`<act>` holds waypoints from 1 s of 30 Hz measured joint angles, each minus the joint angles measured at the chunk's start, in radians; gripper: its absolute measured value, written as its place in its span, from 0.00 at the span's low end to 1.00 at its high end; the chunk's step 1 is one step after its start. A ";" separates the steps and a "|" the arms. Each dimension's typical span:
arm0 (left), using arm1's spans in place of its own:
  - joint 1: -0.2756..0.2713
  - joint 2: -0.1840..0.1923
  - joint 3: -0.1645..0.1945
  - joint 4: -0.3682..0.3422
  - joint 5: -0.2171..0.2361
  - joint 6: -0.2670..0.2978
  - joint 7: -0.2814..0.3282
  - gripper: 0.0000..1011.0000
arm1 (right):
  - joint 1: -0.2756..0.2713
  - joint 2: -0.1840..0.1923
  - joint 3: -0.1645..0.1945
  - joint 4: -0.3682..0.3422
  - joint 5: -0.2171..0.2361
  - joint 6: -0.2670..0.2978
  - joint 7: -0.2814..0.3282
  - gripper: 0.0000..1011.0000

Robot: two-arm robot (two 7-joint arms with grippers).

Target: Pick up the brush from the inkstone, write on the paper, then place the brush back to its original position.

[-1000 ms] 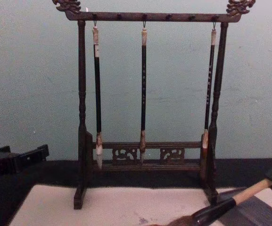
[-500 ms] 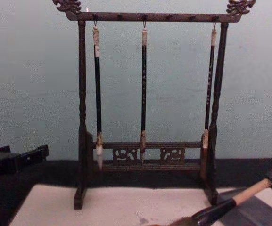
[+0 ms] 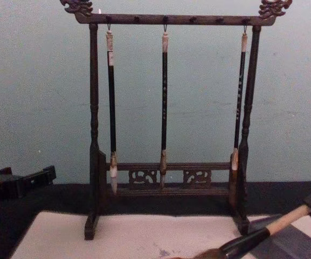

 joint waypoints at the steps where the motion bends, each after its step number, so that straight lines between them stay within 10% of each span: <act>1: 0.000 0.000 0.000 0.000 0.000 0.000 0.000 0.99 | 0.000 0.000 -0.001 0.000 0.000 0.000 0.000 0.19; 30: 0.000 0.000 0.000 0.000 0.000 0.000 0.000 0.99 | -0.054 0.142 -0.132 -0.317 -0.262 -0.043 -0.064 0.19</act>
